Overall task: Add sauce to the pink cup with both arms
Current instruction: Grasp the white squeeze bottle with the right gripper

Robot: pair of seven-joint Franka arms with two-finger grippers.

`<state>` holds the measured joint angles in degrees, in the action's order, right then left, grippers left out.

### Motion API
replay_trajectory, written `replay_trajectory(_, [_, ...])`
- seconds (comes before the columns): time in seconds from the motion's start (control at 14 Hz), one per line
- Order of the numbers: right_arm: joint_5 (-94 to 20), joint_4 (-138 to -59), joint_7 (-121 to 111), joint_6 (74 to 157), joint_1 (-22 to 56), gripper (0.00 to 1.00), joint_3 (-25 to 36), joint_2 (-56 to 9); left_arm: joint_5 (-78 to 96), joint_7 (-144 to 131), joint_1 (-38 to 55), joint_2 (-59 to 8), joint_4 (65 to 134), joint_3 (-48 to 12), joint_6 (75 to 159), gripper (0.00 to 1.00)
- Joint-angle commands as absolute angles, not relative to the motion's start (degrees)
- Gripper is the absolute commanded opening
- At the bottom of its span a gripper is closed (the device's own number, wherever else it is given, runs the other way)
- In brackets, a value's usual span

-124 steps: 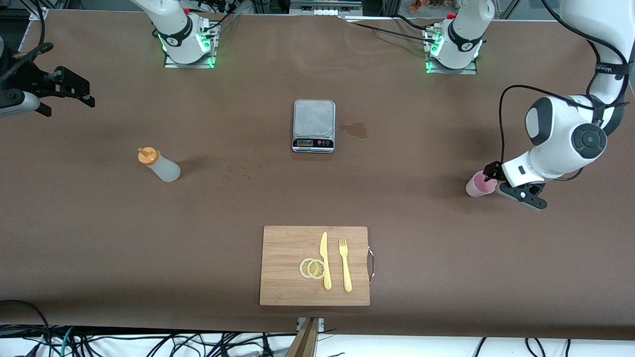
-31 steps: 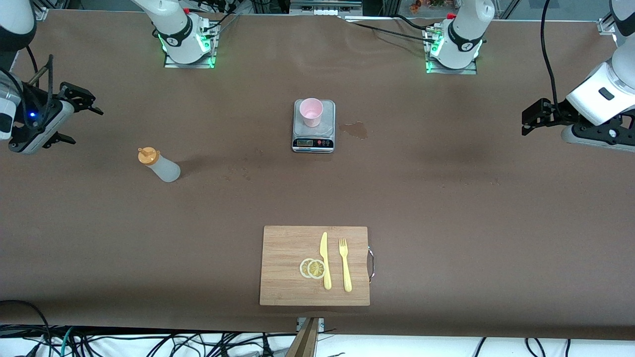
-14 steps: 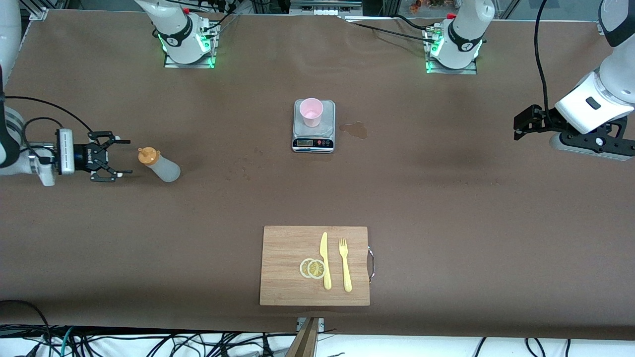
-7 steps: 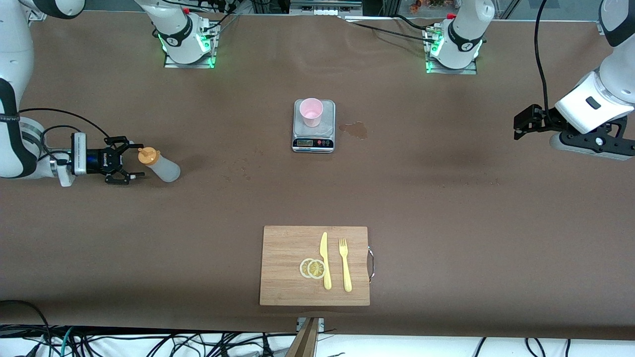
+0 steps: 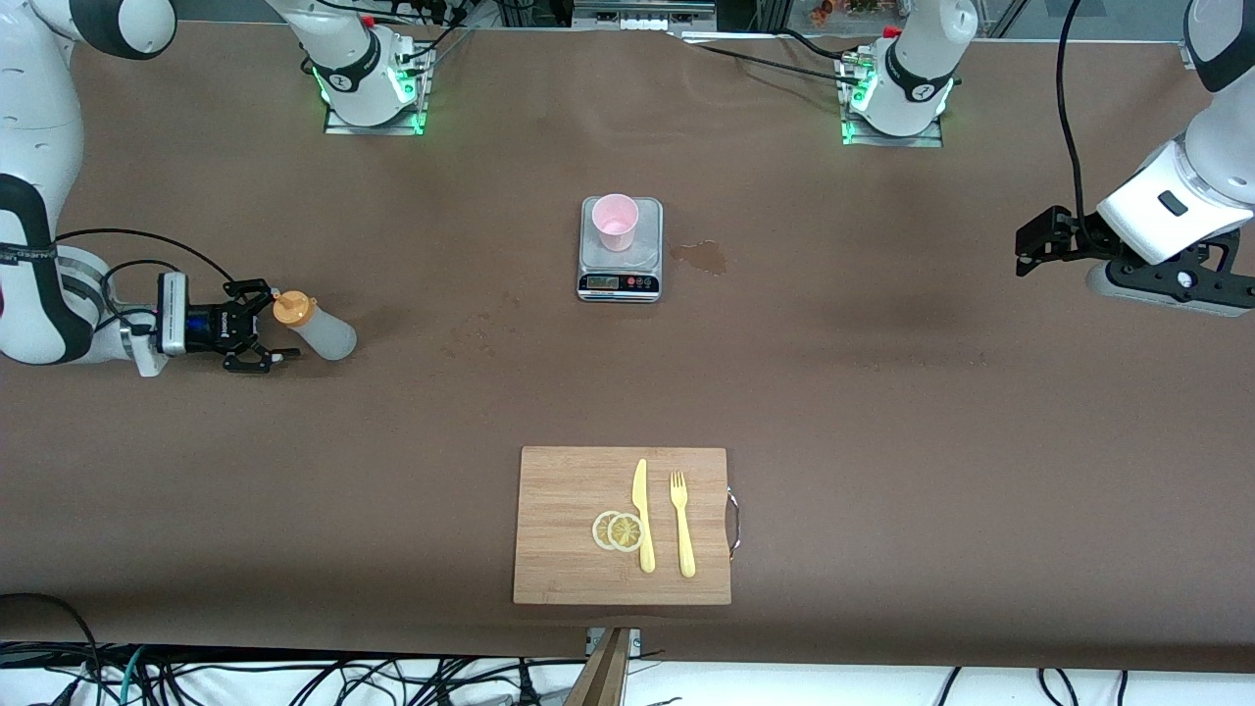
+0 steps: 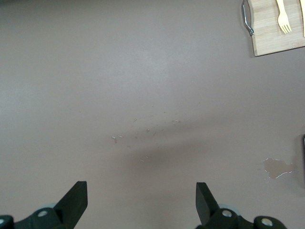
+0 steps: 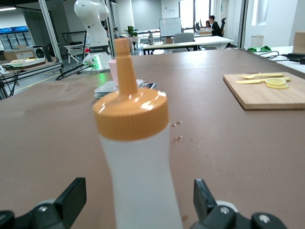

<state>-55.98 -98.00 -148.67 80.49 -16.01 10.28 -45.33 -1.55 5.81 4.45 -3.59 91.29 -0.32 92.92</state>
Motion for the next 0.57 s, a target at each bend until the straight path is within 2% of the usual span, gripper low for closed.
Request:
replay_trajectory(0.0, [-58.18,-97.56,-149.33,79.45,-14.94,1.00,9.93,-45.97,-0.44,5.98,4.39,-4.04,89.74,-0.35,91.49,1.00])
replay_trajectory(0.5, [-59.59,-97.82,-149.76,80.07,-14.06,1.00,7.83,-46.67,-0.44,5.98,4.13,-4.04,89.38,-0.35,91.06,1.00])
